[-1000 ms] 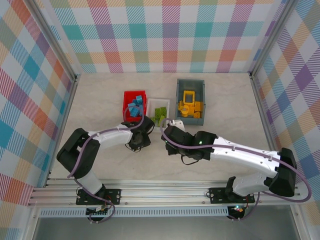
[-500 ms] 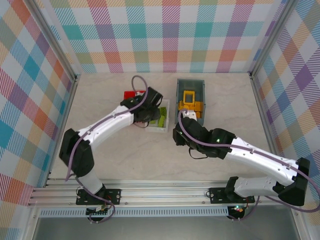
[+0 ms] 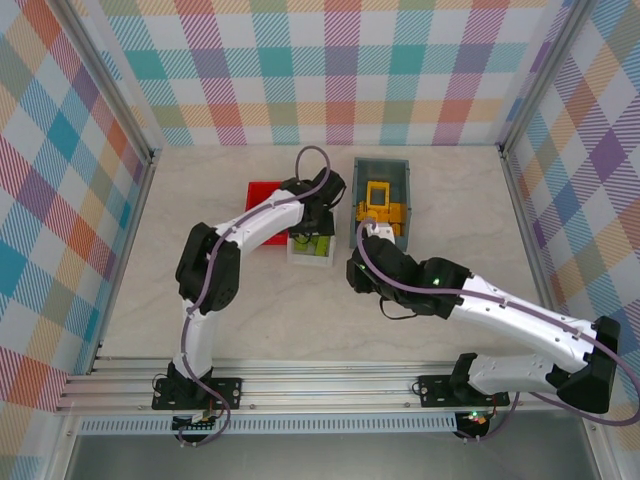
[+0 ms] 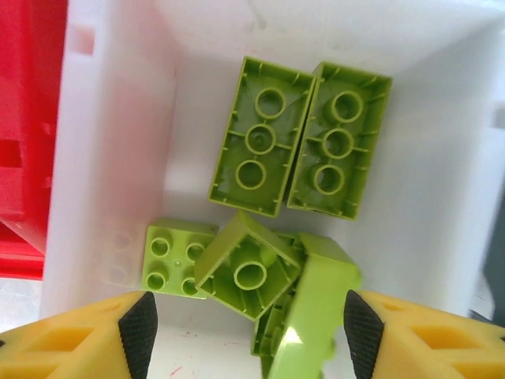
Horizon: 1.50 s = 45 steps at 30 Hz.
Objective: Sort the legos into containers by color
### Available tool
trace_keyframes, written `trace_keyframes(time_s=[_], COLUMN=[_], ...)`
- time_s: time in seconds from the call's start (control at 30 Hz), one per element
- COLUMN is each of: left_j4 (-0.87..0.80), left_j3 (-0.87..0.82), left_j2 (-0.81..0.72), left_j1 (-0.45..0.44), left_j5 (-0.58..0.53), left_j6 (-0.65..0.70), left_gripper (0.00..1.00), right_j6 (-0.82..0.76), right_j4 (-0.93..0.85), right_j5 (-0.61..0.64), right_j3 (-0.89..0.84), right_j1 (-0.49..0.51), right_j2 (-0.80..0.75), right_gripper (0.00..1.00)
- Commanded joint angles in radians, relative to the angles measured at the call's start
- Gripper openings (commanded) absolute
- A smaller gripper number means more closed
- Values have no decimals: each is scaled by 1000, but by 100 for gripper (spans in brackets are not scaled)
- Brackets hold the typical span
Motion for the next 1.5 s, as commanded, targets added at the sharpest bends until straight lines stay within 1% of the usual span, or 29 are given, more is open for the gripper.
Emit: trace_keyframes(time_s=[0.0, 0.1, 0.17, 0.2, 0.27, 0.3, 0.33, 0.37, 0.43, 0.5, 0.53, 0.57, 0.63, 0.67, 0.7, 0.73, 0.77, 0.83, 0.87, 0.9, 0.97, 1.0, 1.07, 1.1, 1.13, 1.23, 1.27, 1.4, 1.47], left_j4=[-48, -44, -32, -22, 0, 18, 38, 58, 84, 76, 66, 53, -13, -38, -33, 13, 109, 364, 435, 510, 714, 772, 954, 1031, 1088, 1208, 1260, 1424, 1449], left_j3=[33, 3, -47, -87, -177, -250, -318, -378, -509, -604, -645, -676, -736, -767, -816, -877, -953, -1114, -1170, -1218, -1313, -1338, -1410, -1435, -1445, -1418, -1412, -1373, -1334], left_j2=[-115, -214, -302, -357, -496, -573, -650, -716, -876, -991, -1043, -1080, -1132, -1141, -1149, -1163, -1184, -1228, -1235, -1234, -1202, -1178, -1111, -1080, -1037, -914, -877, -737, -678], left_j1=[-3, -21, -26, -26, -19, -4, 22, 48, 112, 156, 166, 169, 176, 177, 178, 187, 205, 229, 238, 255, 303, 325, 387, 407, 425, 468, 477, 509, 518], left_j5=[-19, -29, -25, -25, -30, -20, 1, 24, 43, 2, -48, -112, -332, -439, -538, -589, -582, -572, -602, -600, -535, -511, -411, -380, -367, -273, -248, -205, -182], left_j6=[8, -3, -27, -42, -73, -96, -115, -125, -129, -105, -79, -69, -117, -149, -153, -109, -8, 192, 215, 249, 358, 371, 397, 401, 400, 433, 437, 449, 492], left_gripper=[66, 64, 63, 64, 68, 74, 91, 100, 100, 100, 100, 100, 100, 100, 100, 100, 100, 100, 100, 100, 100, 100, 100, 100, 100, 100, 100, 100, 100], right_j6=[-5, -18, -28, -32, -18, -1, 15, 22, -1, -29, -54, -54, -10, -22, -76, -178, -318, -475, -517, -552, -598, -607, -619, -628, -646, -691, -689, -722, -745], right_j4=[-21, -39, -63, -78, -124, -160, -198, -225, -252, -243, -217, -205, -195, -161, -87, 43, 207, 432, 507, 571, 690, 738, 845, 909, 920, 1141, 1177, 1391, 1461], right_j5=[-8, -2, -2, -3, 2, 7, 9, 16, 51, 155, 203, 260, 415, 475, 507, 506, 491, 437, 396, 347, 253, 218, 99, 50, 6, -95, -108, -210, -278], right_j3=[-7, -7, -7, -11, -18, -22, -27, -34, -56, -96, -129, -158, -225, -267, -323, -400, -496, -642, -693, -732, -808, -828, -865, -872, -851, -858, -845, -817, -783], right_j1=[-15, -42, -82, -109, -182, -232, -290, -334, -403, -407, -408, -408, -410, -416, -436, -467, -494, -538, -563, -593, -654, -682, -766, -801, -831, -883, -899, -949, -970], right_j2=[-33, -54, -77, -96, -137, -156, -175, -193, -234, -283, -318, -347, -408, -427, -450, -474, -499, -533, -542, -543, -520, -493, -404, -358, -310, -170, -123, 52, 138], right_gripper=[31, 33, 39, 45, 66, 77, 94, 100, 100, 100, 100, 100, 100, 100, 100, 100, 100, 100, 100, 100, 100, 100, 100, 100, 100, 100, 100, 100, 100])
